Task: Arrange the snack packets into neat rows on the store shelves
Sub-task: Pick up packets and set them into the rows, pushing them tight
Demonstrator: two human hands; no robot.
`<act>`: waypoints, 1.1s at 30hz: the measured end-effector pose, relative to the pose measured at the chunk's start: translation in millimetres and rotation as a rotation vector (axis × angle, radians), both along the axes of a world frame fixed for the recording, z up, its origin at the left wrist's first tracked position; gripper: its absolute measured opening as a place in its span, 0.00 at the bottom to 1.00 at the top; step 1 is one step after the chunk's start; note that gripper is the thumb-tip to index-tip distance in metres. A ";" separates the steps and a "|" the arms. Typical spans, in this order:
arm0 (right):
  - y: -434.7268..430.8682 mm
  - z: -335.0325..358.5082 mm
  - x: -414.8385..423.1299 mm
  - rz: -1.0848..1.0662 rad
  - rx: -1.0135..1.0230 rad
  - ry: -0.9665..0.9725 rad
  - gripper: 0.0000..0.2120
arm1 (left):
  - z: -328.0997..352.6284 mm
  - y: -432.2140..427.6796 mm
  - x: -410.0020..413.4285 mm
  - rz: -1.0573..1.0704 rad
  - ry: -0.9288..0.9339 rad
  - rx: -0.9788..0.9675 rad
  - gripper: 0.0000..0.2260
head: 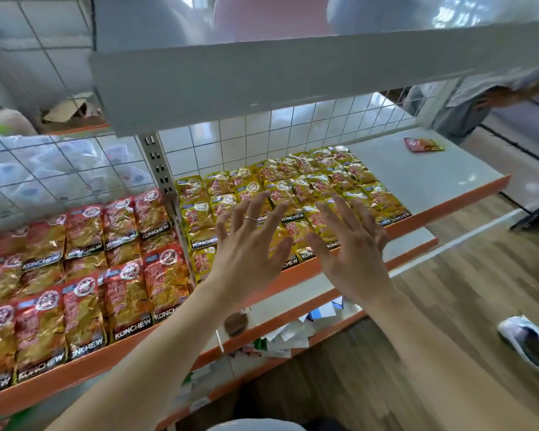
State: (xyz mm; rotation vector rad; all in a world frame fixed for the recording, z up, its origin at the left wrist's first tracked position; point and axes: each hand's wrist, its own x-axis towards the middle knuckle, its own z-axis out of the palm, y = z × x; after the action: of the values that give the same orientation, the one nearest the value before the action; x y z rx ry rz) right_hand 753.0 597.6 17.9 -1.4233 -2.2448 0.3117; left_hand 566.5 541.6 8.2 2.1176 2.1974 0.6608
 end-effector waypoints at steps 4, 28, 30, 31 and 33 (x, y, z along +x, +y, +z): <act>21.4 -5.5 18.3 -0.015 0.030 0.034 0.29 | -1.8 26.0 18.7 -0.023 0.011 0.011 0.27; 173.3 -27.8 200.2 0.203 0.028 0.031 0.27 | -22.7 118.5 220.5 0.228 0.014 -0.019 0.27; 179.2 -28.1 199.9 0.224 0.013 0.019 0.28 | -24.7 116.9 221.2 0.240 0.027 -0.028 0.27; 182.8 -28.0 198.4 0.229 0.015 0.011 0.28 | -25.4 118.3 219.3 0.248 0.031 -0.033 0.26; 191.6 -29.3 195.3 0.228 0.013 -0.002 0.28 | -25.7 123.4 213.8 0.264 0.032 -0.037 0.27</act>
State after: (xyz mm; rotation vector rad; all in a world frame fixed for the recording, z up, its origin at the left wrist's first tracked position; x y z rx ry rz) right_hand 948.2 789.2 -11.4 -1.1620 -2.4098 0.3678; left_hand 780.3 665.0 -17.5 1.8502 2.5115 0.5943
